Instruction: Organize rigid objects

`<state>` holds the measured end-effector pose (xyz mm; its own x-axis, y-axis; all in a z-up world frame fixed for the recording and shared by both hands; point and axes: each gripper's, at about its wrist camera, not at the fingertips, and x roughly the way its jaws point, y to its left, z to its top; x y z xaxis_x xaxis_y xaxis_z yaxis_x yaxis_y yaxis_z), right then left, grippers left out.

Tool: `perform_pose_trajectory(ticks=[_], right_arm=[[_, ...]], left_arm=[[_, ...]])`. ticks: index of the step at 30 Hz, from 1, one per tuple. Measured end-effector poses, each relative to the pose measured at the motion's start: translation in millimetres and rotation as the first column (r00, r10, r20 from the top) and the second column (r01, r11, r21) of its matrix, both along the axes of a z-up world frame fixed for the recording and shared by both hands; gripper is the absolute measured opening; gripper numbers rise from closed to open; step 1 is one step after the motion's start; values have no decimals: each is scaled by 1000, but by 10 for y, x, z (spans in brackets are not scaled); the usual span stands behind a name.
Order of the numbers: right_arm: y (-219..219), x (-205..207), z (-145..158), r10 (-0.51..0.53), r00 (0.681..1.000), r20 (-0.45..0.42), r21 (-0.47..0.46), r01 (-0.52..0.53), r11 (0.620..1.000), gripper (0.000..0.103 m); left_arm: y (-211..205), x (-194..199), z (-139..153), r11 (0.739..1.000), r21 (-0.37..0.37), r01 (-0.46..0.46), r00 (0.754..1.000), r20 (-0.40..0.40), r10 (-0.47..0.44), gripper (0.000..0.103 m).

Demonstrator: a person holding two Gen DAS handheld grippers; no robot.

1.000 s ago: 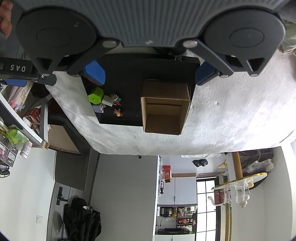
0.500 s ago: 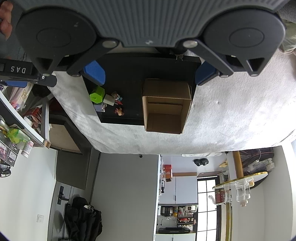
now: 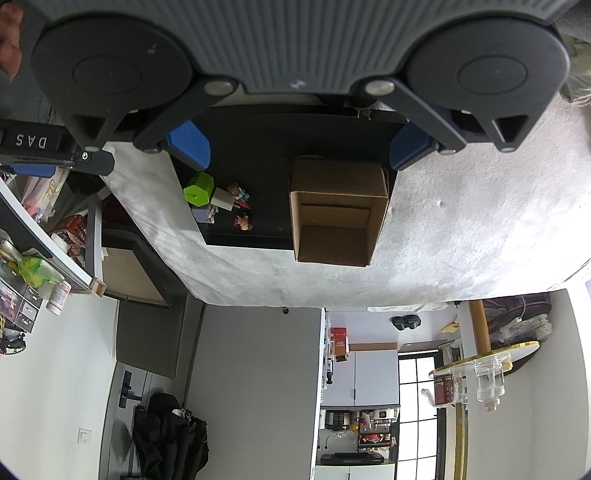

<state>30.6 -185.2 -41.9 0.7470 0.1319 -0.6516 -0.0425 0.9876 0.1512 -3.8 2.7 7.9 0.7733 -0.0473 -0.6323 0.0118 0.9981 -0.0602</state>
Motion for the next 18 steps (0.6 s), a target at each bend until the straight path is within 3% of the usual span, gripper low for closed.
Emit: perform_pose_trajectory(ticks=[18], right_arm=[[-23, -9, 18, 10, 1000, 2, 14, -10, 1000, 103]], left_arm=[[-35, 7, -11, 1000, -4, 9, 1000, 1, -9, 103]])
